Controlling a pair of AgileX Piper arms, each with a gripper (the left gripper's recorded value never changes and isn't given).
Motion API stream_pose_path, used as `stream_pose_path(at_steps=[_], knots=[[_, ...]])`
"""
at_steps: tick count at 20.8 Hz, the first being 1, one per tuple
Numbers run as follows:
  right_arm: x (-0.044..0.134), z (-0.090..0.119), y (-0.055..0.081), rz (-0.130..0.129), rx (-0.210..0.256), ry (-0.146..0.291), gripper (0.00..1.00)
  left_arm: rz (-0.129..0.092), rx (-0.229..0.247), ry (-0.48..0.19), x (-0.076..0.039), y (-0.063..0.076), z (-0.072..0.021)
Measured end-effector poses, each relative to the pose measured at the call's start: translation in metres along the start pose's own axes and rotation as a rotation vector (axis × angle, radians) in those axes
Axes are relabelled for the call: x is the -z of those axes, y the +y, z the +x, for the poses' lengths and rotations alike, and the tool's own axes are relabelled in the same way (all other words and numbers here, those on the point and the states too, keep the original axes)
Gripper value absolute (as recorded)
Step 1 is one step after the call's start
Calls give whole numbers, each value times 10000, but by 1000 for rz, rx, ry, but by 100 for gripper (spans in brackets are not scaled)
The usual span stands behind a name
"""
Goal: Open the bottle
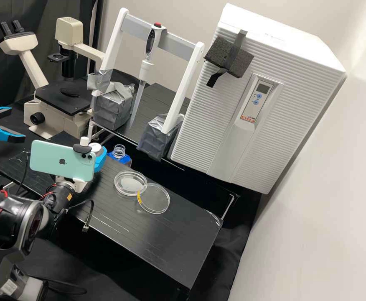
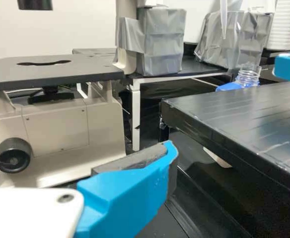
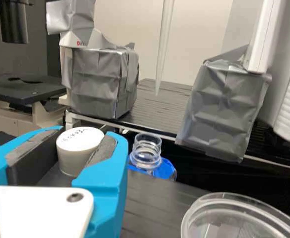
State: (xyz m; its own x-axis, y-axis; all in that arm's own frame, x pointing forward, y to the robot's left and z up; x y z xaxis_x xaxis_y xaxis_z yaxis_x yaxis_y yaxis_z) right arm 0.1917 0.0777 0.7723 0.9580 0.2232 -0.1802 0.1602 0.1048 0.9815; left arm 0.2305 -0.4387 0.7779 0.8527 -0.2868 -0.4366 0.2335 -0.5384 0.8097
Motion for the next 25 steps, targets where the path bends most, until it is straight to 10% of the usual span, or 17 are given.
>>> stream_pose_path(at_steps=[18,19,25], knots=[[-187,-225,-47,26,14,-68,0,20,-24,-3,31,76,47],[-187,-225,-47,26,14,-68,100,21,-23,-8,21,74,52],[-164,-222,-68,27,23,-54,100,40,-39,17,14,77,45]])
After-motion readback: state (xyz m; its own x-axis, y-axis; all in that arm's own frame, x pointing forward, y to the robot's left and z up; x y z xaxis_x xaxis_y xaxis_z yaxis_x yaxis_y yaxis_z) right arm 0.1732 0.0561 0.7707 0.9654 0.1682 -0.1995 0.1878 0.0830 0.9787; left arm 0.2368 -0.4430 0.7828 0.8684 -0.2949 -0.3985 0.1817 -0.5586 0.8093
